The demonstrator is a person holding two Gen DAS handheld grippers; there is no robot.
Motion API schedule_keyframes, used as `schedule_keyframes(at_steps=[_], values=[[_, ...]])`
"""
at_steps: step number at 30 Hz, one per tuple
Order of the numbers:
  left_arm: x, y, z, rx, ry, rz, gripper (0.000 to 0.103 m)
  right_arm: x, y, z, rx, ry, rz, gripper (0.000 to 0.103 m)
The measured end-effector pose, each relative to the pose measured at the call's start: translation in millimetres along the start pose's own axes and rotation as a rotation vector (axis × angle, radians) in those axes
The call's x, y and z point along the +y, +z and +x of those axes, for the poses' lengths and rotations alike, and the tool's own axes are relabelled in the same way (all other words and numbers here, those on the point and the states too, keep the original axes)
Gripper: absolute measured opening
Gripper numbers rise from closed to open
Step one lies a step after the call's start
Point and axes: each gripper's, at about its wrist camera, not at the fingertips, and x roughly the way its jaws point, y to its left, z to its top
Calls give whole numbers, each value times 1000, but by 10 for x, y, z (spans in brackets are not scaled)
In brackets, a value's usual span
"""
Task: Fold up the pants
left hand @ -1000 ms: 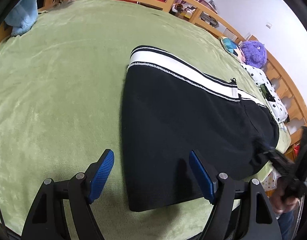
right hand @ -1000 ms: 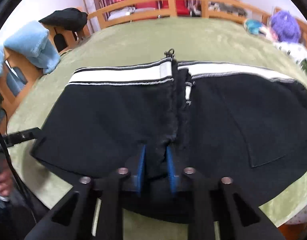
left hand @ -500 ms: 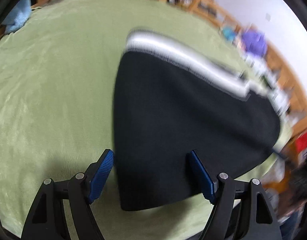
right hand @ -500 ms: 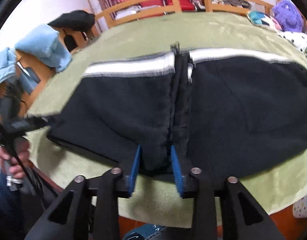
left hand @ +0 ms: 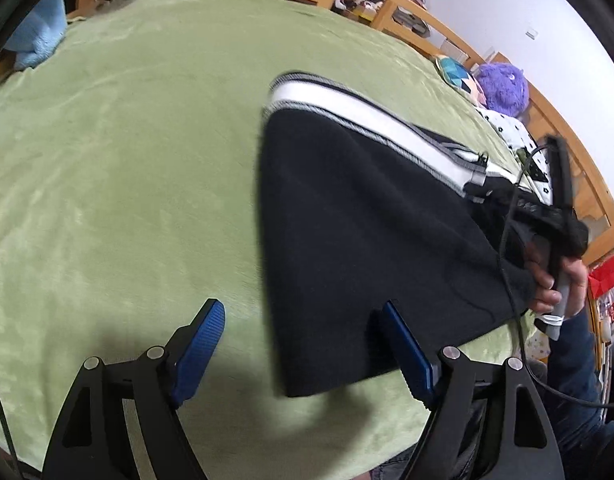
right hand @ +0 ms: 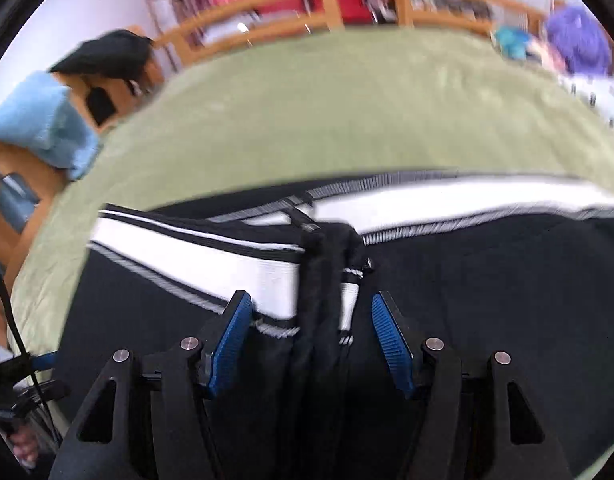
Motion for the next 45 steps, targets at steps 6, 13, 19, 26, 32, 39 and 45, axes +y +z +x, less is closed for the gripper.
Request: schedule_keyframes(at_steps=[6, 13, 19, 26, 32, 39, 45], values=[[26, 177, 6, -36, -43, -39, 80, -111, 128, -356, -190, 112, 17, 21], [-247, 289, 151, -24, -45, 12, 80, -113, 64, -81, -37, 8, -35, 36], [-258, -22, 350, 42, -7, 83, 81, -117, -494, -831, -154, 51, -15, 43], [-332, 12, 147, 7, -36, 83, 81, 41, -1105, -738, -82, -20, -79, 44], [-235, 11, -44, -31, 9, 93, 81, 108, -924, -1104, -203, 69, -11, 41], [-135, -79, -88, -13, 13, 55, 81, 165, -829, -550, -65, -57, -45, 20], [-64, -59, -157, -28, 8, 35, 81, 84, -855, -858, -194, -25, -17, 6]])
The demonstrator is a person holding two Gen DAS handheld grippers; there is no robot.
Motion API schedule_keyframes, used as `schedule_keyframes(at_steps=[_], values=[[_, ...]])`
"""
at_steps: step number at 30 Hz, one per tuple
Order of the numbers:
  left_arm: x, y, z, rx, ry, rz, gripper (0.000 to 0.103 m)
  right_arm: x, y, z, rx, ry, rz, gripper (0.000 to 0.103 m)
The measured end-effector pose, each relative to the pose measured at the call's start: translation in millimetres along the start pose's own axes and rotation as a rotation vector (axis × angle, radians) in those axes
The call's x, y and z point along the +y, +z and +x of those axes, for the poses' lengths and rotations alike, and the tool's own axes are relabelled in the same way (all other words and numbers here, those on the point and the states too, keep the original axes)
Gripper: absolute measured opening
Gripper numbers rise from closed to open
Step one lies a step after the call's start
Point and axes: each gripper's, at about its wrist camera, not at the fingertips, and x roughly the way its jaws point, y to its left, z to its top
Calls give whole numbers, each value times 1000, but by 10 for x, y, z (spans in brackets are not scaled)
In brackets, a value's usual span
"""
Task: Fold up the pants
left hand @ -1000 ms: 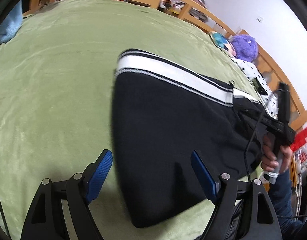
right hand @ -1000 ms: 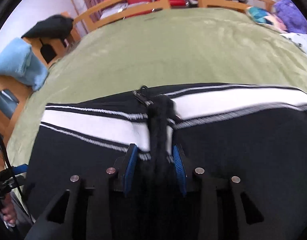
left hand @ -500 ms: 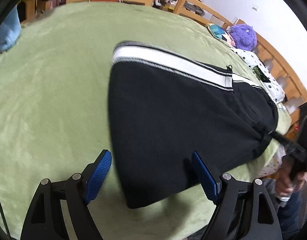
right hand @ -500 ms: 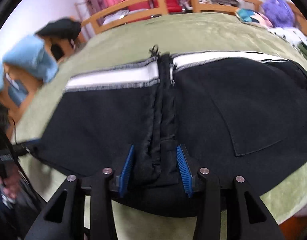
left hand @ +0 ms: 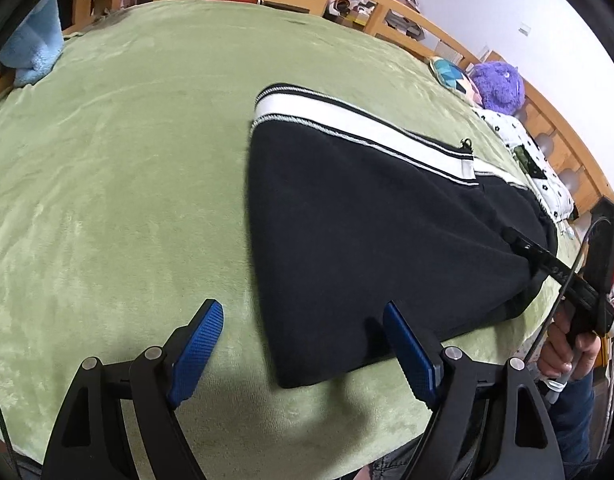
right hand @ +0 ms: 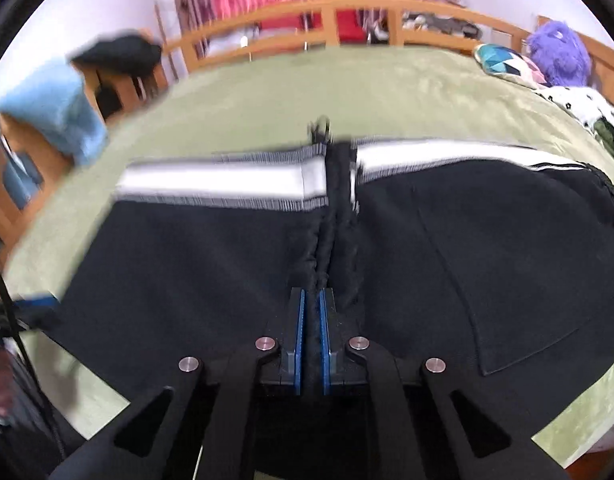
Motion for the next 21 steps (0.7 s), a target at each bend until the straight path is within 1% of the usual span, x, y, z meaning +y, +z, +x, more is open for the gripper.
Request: schedule_keyframes(at_steps=[1, 2, 5, 6, 8, 9, 10, 12, 13, 14, 15, 16, 17, 18, 20, 21], values=[[7, 4, -14, -5, -8, -3, 81, -68, 0, -24, 4, 14, 32, 6], [11, 4, -9, -7, -13, -4, 81, -95, -18, 15, 22, 9, 44, 6], [-29, 20, 67, -6, -15, -3, 81, -45, -91, 222, 101, -33, 21, 9], [-38, 22, 120, 2, -5, -5, 81, -1, -86, 220, 93, -49, -6, 9], [-64, 3, 242, 24, 8, 2, 81, 35, -49, 120, 85, -62, -23, 17], [-75, -30, 334, 53, 37, 13, 81, 55, -33, 16, 63, -78, -17, 18], [-91, -62, 385, 66, 58, 22, 81, 74, -39, -69, 38, -74, -16, 21], [-127, -104, 349, 38, 65, 43, 82, 136, -104, -213, 8, -52, -37, 32], [-132, -106, 330, 45, 54, 41, 82, 168, -136, -225, 8, -53, -54, 40], [-112, -101, 299, 52, 25, 20, 82, 178, -184, -198, 17, -66, -74, 43], [-92, -88, 281, 50, 3, 4, 82, 180, -274, -102, 58, -92, -99, 43], [-55, -78, 258, 45, -31, -22, 82, 156, -340, -19, 95, -93, -92, 43], [-19, -66, 249, 39, -58, -46, 82, 118, -354, -5, 97, -83, -76, 43], [13, -62, 252, 35, -72, -65, 81, 81, -386, -32, 76, -69, -58, 43], [90, -77, 265, 17, -106, -113, 81, 42, -335, -164, 64, -46, -25, 43], [120, -92, 276, 12, -117, -135, 80, 16, -326, -215, 42, -40, -4, 43]])
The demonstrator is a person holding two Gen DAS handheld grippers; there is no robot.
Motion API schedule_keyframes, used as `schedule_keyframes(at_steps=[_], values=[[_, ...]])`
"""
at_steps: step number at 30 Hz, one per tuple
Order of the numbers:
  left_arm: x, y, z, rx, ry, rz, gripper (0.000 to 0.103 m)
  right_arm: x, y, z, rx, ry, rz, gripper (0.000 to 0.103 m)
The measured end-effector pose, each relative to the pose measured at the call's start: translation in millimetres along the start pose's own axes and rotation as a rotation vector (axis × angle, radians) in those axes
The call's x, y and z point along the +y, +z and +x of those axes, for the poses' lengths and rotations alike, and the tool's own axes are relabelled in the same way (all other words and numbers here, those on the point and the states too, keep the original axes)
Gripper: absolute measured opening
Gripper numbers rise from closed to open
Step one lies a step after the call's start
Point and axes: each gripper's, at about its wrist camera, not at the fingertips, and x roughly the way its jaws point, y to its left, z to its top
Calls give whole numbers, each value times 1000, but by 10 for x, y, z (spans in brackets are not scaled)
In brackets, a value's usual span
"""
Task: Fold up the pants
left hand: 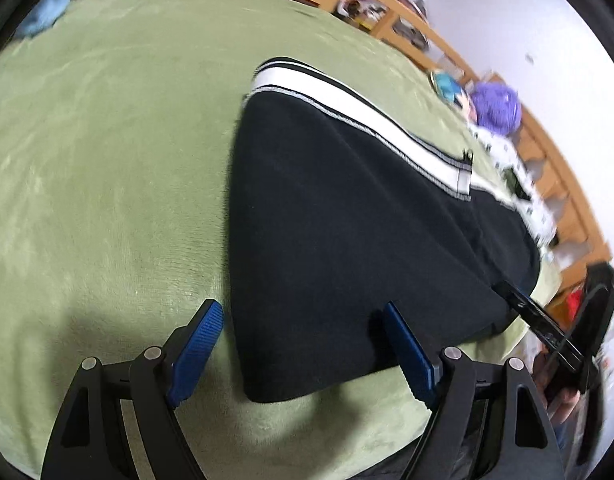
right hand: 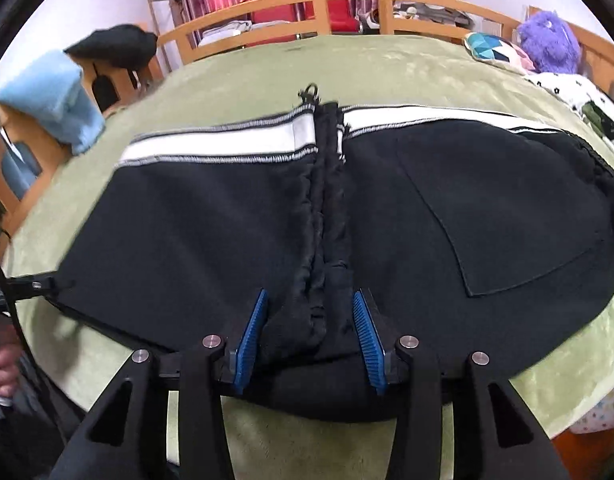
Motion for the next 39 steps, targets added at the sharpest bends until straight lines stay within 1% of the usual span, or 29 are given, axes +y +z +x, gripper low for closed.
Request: schedule_keyframes(at_steps=[1, 3, 5, 7, 9, 11, 13, 15, 16, 21, 22, 23, 24, 25, 26, 28, 29, 30, 31, 32, 33, 34, 35, 37, 39], values=[[37, -22, 0, -15, -18, -29, 80, -47, 11, -112, -45, 10, 34, 43], [47, -74, 4, -41, -34, -57, 80, -98, 11, -198, -60, -1, 40, 45], [25, -87, 25, -54, -45, -73, 80, -185, -2, -237, -53, -34, 41, 46], [-3, -47, 76, -55, -54, -77, 80, -300, -7, -269, -51, -59, 75, 47], [-19, 42, 134, -67, -47, -77, 80, -469, -38, -285, -27, -70, 132, 47], [-22, 164, 198, -66, -51, -96, 80, -598, -66, -314, -7, -79, 159, 47], [-41, 270, 242, -58, -59, -101, 80, -730, -110, -414, -25, -141, 153, 47], [-38, 356, 276, -46, -57, -113, 80, -942, -140, -516, -61, -212, 184, 51], [-45, 377, 290, -43, -56, -114, 80, -1078, -132, -540, -68, -238, 219, 57], [-171, 445, 374, -30, 10, -50, 80, -1824, -127, -479, -88, -328, 427, 65], [-206, 453, 396, -29, 26, -35, 79, -1927, -122, -431, -86, -322, 461, 66], [-221, 459, 404, -32, 41, -25, 77, -2061, -118, -354, -79, -292, 507, 67], [-213, 474, 411, -33, 52, -23, 73, -2148, -116, -306, -72, -267, 534, 67], [-208, 496, 422, -35, 57, -28, 69, -2272, -113, -211, -61, -218, 586, 67], [-181, 522, 431, -36, 56, -36, 67, -2326, -115, -174, -64, -194, 609, 69], [-99, 583, 442, -31, 51, -62, 54, -2390, -77, -135, -114, -167, 633, 71], [-74, 617, 446, -27, 39, -74, 50, -2404, -49, -115, -130, -155, 629, 71], [-52, 640, 453, -24, 25, -81, 43, -2429, -7, -62, -139, -131, 627, 71], [-20, 662, 461, -13, 11, -86, 35, -2444, 16, -17, -145, -117, 634, 68], [-9, 669, 464, -5, -2, -87, 30, -2443, 33, 19, -148, -107, 639, 57], [6, 680, 447, -5, -25, -85, 21, -2440, 65, 77, -146, -82, 637, 45], [29, 679, 419, -11, -40, -85, 14, -2422, 92, 118, -137, -68, 632, 24], [48, 688, 380, -21, -55, -88, 12, -2383, 122, 123, -140, -74, 626, 18], [63, 693, 327, -33, -67, -82, 10, -2259, 178, 52, -152, -111, 611, 15], [71, 709, 213, -57, -80, -77, 10, -2160, 265, -26, -166, -131, 610, 14]])
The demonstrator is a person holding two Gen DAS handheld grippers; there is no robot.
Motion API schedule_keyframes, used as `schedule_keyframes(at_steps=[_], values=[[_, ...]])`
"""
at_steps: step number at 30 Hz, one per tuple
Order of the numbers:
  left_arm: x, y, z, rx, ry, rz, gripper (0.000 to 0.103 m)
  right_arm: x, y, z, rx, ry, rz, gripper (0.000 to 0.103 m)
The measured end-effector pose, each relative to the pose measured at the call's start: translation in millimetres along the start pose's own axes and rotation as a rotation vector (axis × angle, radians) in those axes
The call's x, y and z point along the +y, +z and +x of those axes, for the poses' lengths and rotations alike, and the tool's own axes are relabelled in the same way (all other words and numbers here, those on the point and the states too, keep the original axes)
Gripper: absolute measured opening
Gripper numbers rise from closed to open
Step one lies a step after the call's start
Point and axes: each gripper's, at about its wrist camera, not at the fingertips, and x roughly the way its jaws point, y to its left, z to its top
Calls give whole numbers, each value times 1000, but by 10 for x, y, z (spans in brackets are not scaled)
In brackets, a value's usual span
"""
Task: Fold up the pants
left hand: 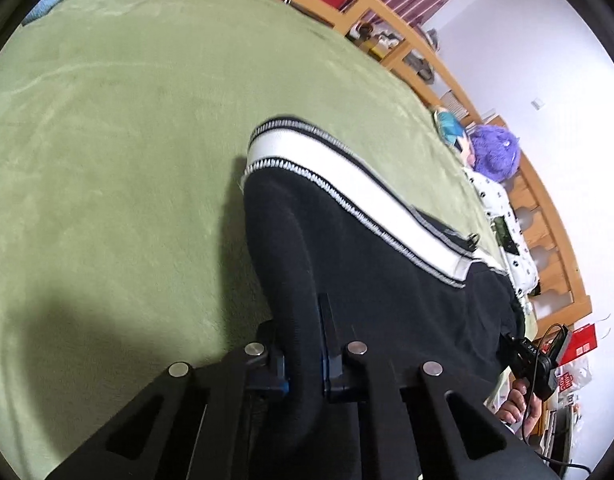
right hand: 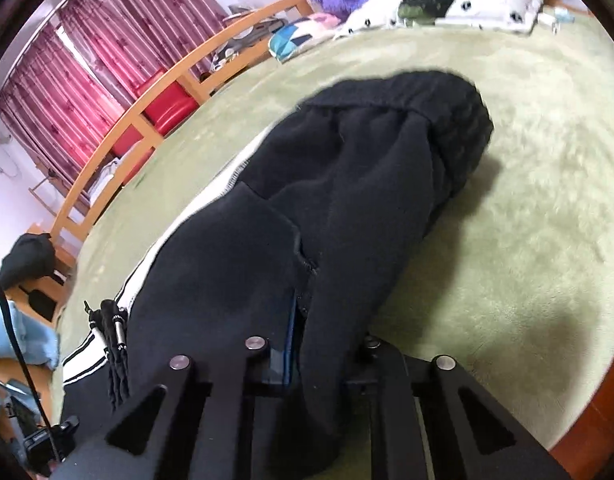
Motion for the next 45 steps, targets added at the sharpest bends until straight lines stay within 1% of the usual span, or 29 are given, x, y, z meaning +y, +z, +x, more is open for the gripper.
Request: schedule_keyframes(at_steps=[3, 5, 8, 9, 12, 14, 17, 19, 22, 24, 25, 26, 27, 28, 29, 30, 31, 32, 33, 34, 35, 36, 37, 38, 40, 42, 43, 45], values=[[8, 66, -192, -23, -13, 15, 10, 183, 72, -162, -25, 14, 7, 13], [21, 111, -301, -27, -20, 36, 10, 374, 87, -287, -48, 19, -8, 13], [43, 165, -526, -59, 32, 82, 10, 692, 42, -393, -51, 27, -41, 13], [73, 187, -593, -68, 32, 82, 10, 763, 19, -405, -47, 31, -47, 13], [326, 278, -831, -89, 37, 38, 10, 1065, -142, -441, -28, 55, -73, 13], [535, 332, -1008, -108, 75, 29, 10, 1200, -281, -473, -12, 81, -88, 13], [802, 378, -1257, -131, 117, 7, 10, 1538, -502, -458, 28, 131, -125, 13], [962, 401, -1437, -148, 152, 2, 10, 1745, -670, -476, 46, 159, -162, 13], [1188, 374, -1679, -167, 226, -17, 10, 1965, -906, -494, 77, 200, -198, 13], [1288, 335, -1702, -149, 263, -17, 11, 2009, -1056, -494, 98, 214, -214, 13], [1333, 318, -1676, -131, 271, -24, 13, 2013, -1150, -487, 106, 195, -236, 14], [1355, 282, -1621, -112, 287, -30, 15, 1992, -1216, -481, 116, 179, -251, 18], [1351, 249, -1556, -92, 331, -20, 22, 1964, -1257, -473, 130, 168, -259, 21], [1332, 226, -1512, -76, 387, -6, 29, 1890, -1311, -453, 164, 167, -259, 28], [1307, 175, -1497, -71, 471, 15, 32, 1847, -1335, -451, 184, 167, -256, 30], [1312, 132, -1538, -78, 496, 32, 33, 1768, -1375, -462, 212, 160, -258, 31], [1279, 85, -1581, -86, 494, 47, 36, 1733, -1394, -479, 221, 149, -269, 32], [1243, 24, -1652, -89, 459, 54, 40, 1681, -1416, -529, 222, 137, -291, 40], [1232, -14, -1716, -93, 436, 50, 53, 1629, -1426, -588, 209, 123, -314, 45], [1217, -53, -1787, -105, 418, 44, 63, 1557, -1405, -632, 186, 113, -331, 51], [1150, -116, -1861, -132, 394, 44, 65, 1493, -1396, -682, 170, 108, -338, 57], [1098, -163, -1893, -145, 378, 52, 66, 1448, -1369, -698, 165, 111, -339, 61], [1016, -204, -1901, -150, 359, 62, 67, 1387, -1350, -728, 159, 123, -331, 66], [945, -249, -1896, -154, 336, 69, 67, 1323, -1329, -738, 154, 139, -312, 70], [842, -318, -1859, -159, 298, 68, 69, 1230, -1294, -701, 164, 168, -264, 73], [775, -413, -1785, -150, 267, 50, 69, 1153, -1240, -609, 197, 211, -192, 74], [750, -442, -1722, -136, 255, 44, 69, 1080, -1210, -558, 220, 256, -128, 74], [708, -495, -1623, -112, 238, 38, 69, 990, -1170, -541, 227, 325, -45, 74]])
